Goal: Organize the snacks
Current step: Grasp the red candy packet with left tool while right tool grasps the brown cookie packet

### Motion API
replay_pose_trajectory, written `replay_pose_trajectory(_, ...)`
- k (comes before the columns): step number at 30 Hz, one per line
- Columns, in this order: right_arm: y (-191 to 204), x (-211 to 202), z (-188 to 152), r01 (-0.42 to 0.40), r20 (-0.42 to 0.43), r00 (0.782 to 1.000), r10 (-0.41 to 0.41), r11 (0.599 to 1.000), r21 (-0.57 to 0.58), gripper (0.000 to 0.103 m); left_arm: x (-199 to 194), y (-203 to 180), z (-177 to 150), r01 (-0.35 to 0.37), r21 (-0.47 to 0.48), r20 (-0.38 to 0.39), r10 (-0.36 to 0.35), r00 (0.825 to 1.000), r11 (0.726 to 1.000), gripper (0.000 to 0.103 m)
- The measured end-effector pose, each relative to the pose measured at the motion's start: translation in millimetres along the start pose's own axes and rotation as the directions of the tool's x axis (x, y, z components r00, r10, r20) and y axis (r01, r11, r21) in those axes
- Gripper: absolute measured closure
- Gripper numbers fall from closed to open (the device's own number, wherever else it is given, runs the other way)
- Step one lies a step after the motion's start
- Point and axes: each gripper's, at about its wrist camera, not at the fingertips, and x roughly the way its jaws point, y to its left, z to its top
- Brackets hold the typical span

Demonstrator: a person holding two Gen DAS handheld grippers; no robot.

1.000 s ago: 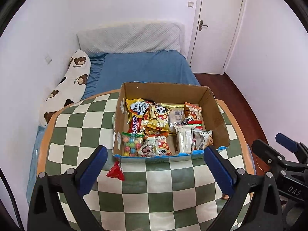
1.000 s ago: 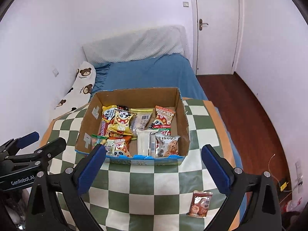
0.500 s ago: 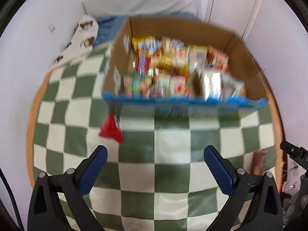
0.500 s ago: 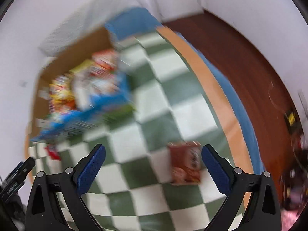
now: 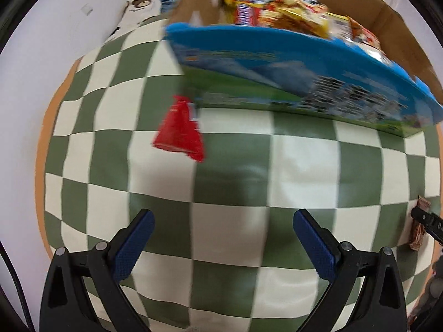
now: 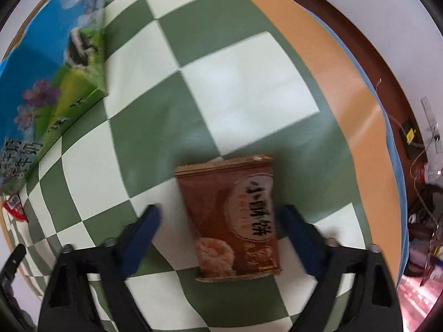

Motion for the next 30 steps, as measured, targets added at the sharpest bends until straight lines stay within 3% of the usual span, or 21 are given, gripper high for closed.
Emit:
replay_pose_trajectory(1, 5.5, -0.8, -0.7, -0.004, 0.007, 1.0, 0.004, 1.0, -0.02, 0.039, 0.6, 4.6, 0.8, -0.003, -0.01, 0.002, 0.003, 1.0, 1.0, 0.0)
replay_pose_trajectory(4, 29.8, -2.4, -5.5, -0.056, 0.004, 0.998, 0.057, 0.994, -0.089, 0.043, 2.4, 22.2, 5.1, -0.031, -0.042, 0.007, 0.032, 0.999, 0.999, 0.0)
replay_pose_trajectory(8, 77.2, 1.6, -17.9, -0.093, -0.023, 0.996, 0.09, 0.972, -0.217, 0.043, 4.8, 43.9, 12.0, -0.066, -0.066, 0.011, 0.067, 0.998, 0.996, 0.0)
replay_pose_trajectory(14, 128.5, 8.8, -30.4, -0.154, -0.066, 0.988, 0.14, 0.936, -0.316, 0.043, 14.8, 69.6, 33.4, -0.047, -0.093, 0.0, 0.047, 0.999, 0.995, 0.0)
replay_pose_trajectory(18, 140.8, 9.4, -27.9, -0.171, -0.074, 0.985, 0.155, 0.929, -0.329, 0.043, 21.7, 70.1, 51.1, -0.048, -0.064, 0.001, 0.048, 0.999, 0.997, 0.001)
replay_pose_trajectory(24, 145.8, 8.3, -19.1, -0.173, -0.076, 0.985, 0.157, 0.93, -0.323, 0.043, 35.4, 46.1, 76.1, 0.017, 0.018, 0.0, -0.017, 1.0, 1.0, 0.001)
replay_pose_trajectory(26, 144.1, 8.8, -20.9, -0.167, -0.074, 0.986, 0.151, 0.93, -0.327, 0.043, 40.7, 37.9, 81.1, 0.02, 0.046, 0.01, -0.021, 1.0, 0.999, 0.009)
replay_pose_trajectory(30, 134.0, 11.9, -28.6, -0.17, -0.071, 0.985, 0.156, 0.933, -0.317, 0.043, 53.3, 29.1, 88.3, 0.062, 0.06, -0.03, -0.06, 0.998, 0.996, 0.059)
